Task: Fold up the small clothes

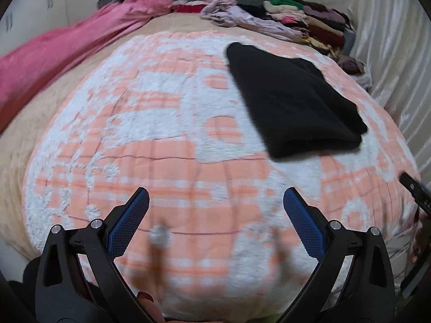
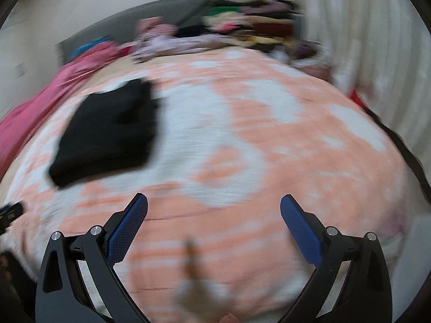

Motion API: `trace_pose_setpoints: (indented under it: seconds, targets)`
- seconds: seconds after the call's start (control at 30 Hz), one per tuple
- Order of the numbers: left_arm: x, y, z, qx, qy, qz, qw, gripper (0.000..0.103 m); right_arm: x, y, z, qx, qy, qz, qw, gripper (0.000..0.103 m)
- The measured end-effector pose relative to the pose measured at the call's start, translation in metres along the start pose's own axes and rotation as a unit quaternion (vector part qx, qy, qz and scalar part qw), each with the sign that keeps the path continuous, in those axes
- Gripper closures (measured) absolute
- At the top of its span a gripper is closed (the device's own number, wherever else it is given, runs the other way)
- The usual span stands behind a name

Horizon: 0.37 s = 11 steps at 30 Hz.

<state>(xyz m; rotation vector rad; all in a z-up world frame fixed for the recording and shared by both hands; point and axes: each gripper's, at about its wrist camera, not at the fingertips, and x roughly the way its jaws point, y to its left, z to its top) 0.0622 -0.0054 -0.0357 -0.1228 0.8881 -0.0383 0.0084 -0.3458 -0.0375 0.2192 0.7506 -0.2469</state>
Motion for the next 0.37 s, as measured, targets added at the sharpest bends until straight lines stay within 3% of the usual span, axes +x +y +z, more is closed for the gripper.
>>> trace_pose_setpoints:
  seconds: [0.07, 0.17, 0.27, 0.33, 0.37]
  targets:
    - [0.004, 0.031, 0.007, -0.038, -0.001, -0.008, 0.9993, 0.010, -0.003, -0.043, -0.003, 0.054, -0.002, -0.044, 0.998, 0.005]
    - [0.006, 0.095, 0.028, -0.093, -0.017, 0.038, 0.9948, 0.010, -0.017, -0.120, -0.012, 0.123, -0.016, -0.142, 0.982, 0.005]
    - [0.013, 0.161, 0.050, -0.119, -0.020, 0.112, 0.9864, 0.010, -0.038, -0.211, -0.030, 0.176, -0.031, -0.278, 0.944, 0.005]
    - [0.023, 0.210, 0.067, -0.121, -0.019, 0.180, 0.9761, 0.010, -0.051, -0.265, -0.046, 0.210, -0.023, -0.357, 0.910, 0.005]
    - [0.028, 0.230, 0.075, -0.124, -0.014, 0.203, 0.9712, 0.010, -0.059, -0.299, -0.057, 0.237, -0.013, -0.395, 0.887, 0.005]
